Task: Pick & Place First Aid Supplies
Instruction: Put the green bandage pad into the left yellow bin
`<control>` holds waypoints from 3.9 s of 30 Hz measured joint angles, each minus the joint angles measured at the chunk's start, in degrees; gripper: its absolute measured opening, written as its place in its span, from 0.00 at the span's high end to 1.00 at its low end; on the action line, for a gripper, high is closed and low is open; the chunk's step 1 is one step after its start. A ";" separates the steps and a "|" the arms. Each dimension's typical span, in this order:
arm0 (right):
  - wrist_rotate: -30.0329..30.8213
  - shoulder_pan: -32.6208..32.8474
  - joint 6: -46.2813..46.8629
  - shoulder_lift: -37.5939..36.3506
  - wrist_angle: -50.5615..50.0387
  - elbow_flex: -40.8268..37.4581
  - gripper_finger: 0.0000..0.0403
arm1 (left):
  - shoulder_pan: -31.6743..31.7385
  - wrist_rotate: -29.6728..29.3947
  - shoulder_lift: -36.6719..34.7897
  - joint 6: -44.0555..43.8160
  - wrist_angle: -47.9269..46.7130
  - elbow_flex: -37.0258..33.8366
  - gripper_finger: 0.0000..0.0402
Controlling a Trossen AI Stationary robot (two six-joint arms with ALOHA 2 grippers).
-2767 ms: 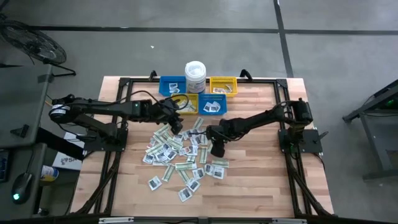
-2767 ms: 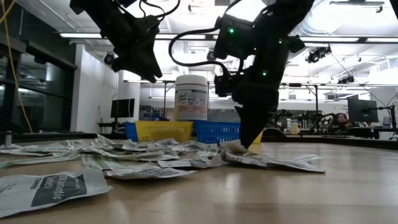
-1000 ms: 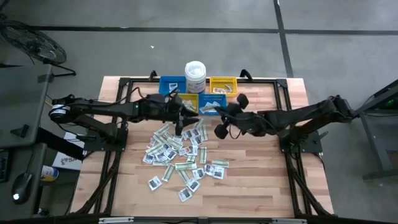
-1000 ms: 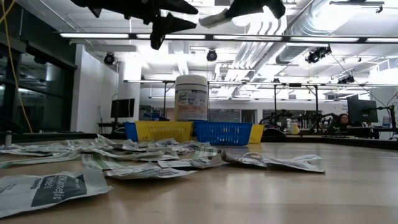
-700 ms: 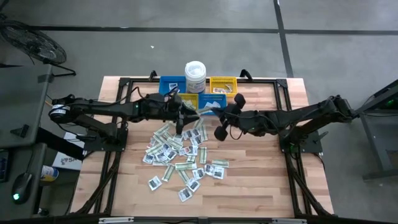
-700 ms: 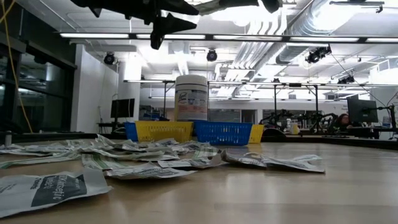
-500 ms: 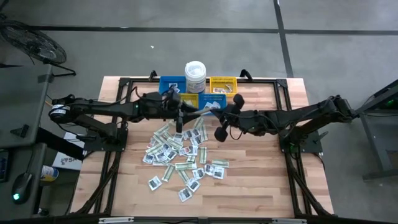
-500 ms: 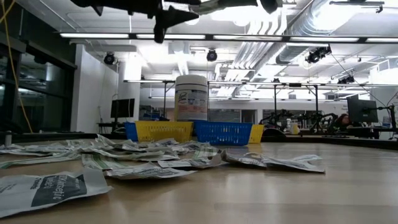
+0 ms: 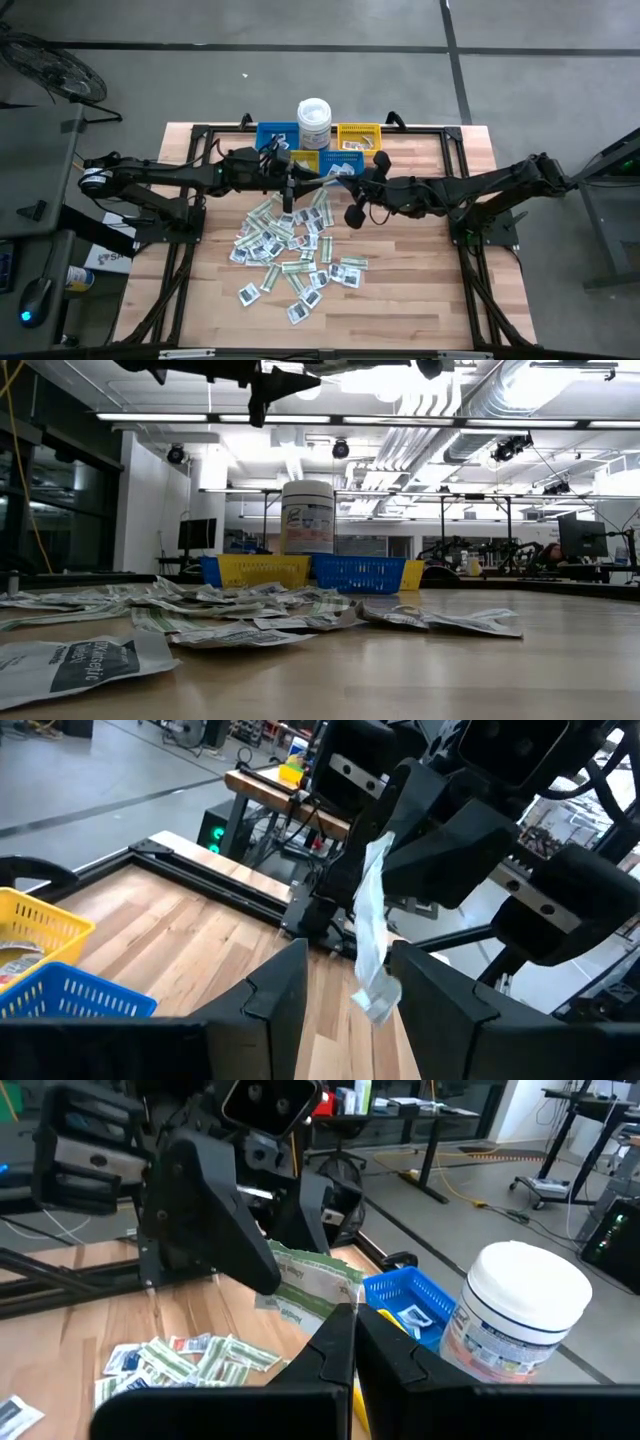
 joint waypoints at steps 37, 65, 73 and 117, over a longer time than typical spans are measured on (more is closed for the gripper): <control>9.29 -0.15 1.80 -5.03 0.82 0.00 0.47 | 1.50 -5.13 0.00 2.53 -10.88 0.07 1.00; 9.99 -0.11 1.81 -8.70 -3.00 0.00 0.44 | 26.75 11.41 11.13 2.49 -32.38 0.07 1.00; 10.19 -0.11 1.99 -8.70 -3.00 0.00 0.44 | 28.84 12.59 13.60 2.21 -32.38 0.04 1.00; 4.31 -0.15 10.81 -8.51 -17.17 -0.07 0.44 | 28.95 -0.86 11.02 6.46 -36.51 0.09 0.65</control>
